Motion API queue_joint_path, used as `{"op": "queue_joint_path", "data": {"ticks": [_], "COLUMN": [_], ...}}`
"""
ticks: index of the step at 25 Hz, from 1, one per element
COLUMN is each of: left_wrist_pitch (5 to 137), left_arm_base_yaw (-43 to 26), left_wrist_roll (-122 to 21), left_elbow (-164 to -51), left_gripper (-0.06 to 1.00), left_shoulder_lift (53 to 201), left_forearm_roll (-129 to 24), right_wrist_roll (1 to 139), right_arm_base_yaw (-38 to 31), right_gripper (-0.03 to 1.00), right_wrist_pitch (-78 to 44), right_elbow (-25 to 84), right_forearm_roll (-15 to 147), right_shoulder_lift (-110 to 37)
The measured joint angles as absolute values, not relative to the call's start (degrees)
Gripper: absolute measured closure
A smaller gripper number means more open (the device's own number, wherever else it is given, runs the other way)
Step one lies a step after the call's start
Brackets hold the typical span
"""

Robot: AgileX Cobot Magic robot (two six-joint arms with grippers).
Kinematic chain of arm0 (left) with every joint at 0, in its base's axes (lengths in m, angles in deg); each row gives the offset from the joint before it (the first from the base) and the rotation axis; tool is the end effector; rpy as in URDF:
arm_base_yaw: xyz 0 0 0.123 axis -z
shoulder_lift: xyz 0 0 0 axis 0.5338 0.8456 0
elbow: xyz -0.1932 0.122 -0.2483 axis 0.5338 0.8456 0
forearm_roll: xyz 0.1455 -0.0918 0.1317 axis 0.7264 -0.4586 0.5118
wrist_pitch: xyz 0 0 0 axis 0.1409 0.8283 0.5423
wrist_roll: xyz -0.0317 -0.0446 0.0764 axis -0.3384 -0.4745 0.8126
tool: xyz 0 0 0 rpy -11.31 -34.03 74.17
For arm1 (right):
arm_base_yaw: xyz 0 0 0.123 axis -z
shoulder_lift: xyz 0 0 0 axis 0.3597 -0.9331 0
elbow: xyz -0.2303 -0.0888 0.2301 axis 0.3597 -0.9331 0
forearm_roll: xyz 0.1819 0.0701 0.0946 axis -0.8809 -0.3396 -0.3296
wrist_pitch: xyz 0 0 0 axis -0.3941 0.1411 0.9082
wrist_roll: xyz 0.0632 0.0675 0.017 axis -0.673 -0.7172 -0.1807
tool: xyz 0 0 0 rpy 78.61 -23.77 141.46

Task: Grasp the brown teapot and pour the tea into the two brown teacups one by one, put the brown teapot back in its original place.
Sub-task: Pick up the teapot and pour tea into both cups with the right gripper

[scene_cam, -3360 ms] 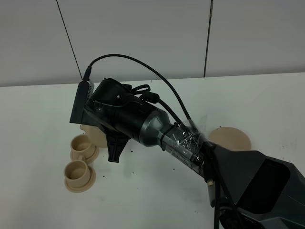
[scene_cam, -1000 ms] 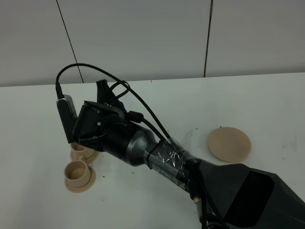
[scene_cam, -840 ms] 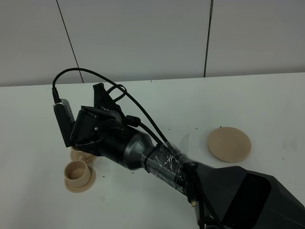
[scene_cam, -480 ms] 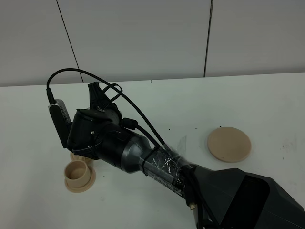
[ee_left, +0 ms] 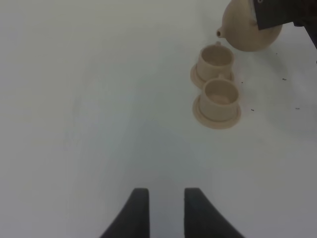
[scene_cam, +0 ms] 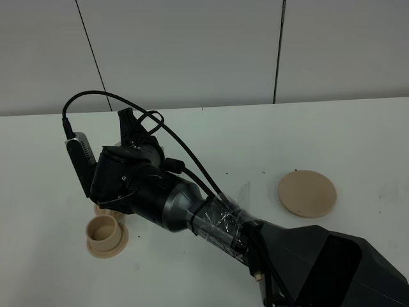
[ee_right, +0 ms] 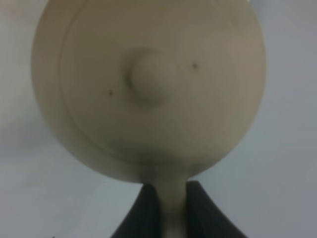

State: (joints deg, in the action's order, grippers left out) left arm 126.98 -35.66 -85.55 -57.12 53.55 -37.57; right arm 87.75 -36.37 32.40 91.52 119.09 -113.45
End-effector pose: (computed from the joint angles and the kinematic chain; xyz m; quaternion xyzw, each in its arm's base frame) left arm -0.0872 -0.0029 0.2610 -0.0317 0.8448 0.0256 0.5336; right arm 0.3554 0.4511 0.2136 -0.7509 0.5005 -0.3292 0.2779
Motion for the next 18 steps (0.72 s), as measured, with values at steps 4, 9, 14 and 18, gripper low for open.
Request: {"op": "queue_joint_path", "data": {"ticks": [4, 9, 14, 18], "left_wrist_pitch": [126.98, 126.98, 126.98, 126.98], "left_arm_base_yaw": [-35.66, -35.66, -35.66, -35.66], "left_wrist_roll": [-85.55, -85.55, -85.55, -85.55], "left_elbow": [-57.12, -57.12, -57.12, -57.12], "left_gripper": [0.70, 0.70, 0.70, 0.70], "left_shoulder_lift": [53.55, 53.55, 53.55, 53.55], "left_forearm_roll": [-37.57, -37.57, -37.57, -37.57], "right_wrist_roll": [87.75, 87.75, 87.75, 87.21], "right_arm_base_yaw": [-36.37, -36.37, -36.37, -36.37], "right_gripper": [0.87, 0.87, 0.87, 0.87], "right_wrist_pitch": [32.61, 32.61, 32.40, 32.33], "right_elbow": [91.52, 91.52, 90.30, 88.92], "right_forearm_roll": [119.88, 120.50, 121.22, 122.31], "right_shoulder_lift": [-113.45, -113.45, -113.45, -113.91]}}
